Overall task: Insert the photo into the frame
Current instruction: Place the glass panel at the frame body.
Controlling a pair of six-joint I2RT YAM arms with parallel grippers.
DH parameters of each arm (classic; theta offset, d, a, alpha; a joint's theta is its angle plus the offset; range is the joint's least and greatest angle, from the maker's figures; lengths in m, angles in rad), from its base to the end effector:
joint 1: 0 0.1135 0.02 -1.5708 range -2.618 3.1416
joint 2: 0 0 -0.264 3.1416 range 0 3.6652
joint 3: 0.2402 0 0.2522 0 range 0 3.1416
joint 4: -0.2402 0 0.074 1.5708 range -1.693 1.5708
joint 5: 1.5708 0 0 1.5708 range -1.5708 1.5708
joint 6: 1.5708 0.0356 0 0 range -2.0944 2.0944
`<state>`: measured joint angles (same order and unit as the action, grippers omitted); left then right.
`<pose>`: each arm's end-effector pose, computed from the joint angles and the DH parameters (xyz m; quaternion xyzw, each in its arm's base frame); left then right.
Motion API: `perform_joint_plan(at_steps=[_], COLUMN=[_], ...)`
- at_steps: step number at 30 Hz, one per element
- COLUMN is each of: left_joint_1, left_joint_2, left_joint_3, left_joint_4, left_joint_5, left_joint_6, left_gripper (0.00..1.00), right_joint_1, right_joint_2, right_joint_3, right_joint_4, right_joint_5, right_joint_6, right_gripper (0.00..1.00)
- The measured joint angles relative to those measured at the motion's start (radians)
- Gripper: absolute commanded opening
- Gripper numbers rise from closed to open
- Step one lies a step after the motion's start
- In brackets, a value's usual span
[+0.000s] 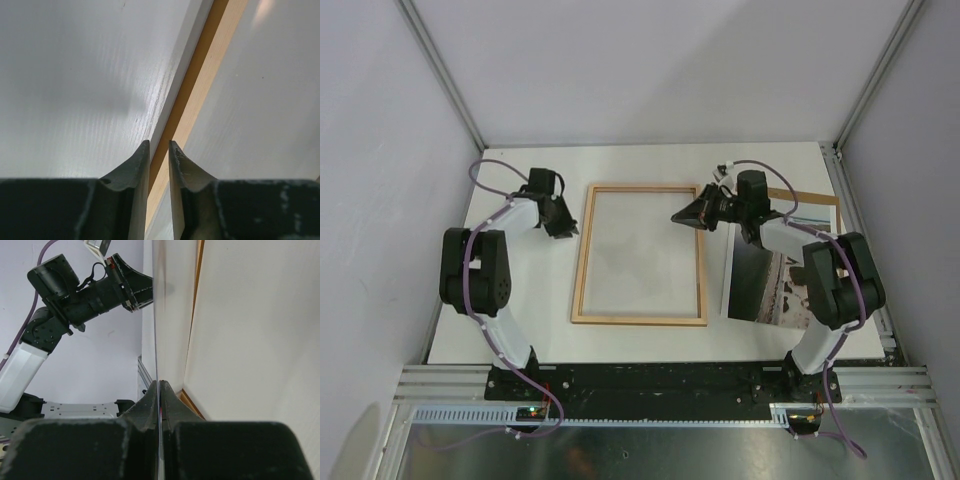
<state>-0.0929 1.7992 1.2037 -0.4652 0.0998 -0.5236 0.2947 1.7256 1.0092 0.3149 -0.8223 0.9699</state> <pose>0.3677 -0.0378 0.1874 -0.1942 0.9468 -0.1224 0.2255 0.3515 0.1340 0.2203 0.0451 0.7943 0.5678 0.2111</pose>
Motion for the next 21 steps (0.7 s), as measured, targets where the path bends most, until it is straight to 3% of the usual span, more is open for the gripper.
perform_joint_plan(at_steps=[21], left_joint_1=[-0.004], left_joint_2=[0.011], left_joint_3=[-0.047], left_joint_4=[0.029], left_joint_5=[0.033], left_joint_6=[-0.002], left_gripper=[0.15], right_joint_1=[0.041], right_joint_2=[0.081], right_joint_3=[-0.067], right_joint_4=[0.202], right_joint_5=[0.005], right_joint_6=[0.11], right_gripper=[0.0])
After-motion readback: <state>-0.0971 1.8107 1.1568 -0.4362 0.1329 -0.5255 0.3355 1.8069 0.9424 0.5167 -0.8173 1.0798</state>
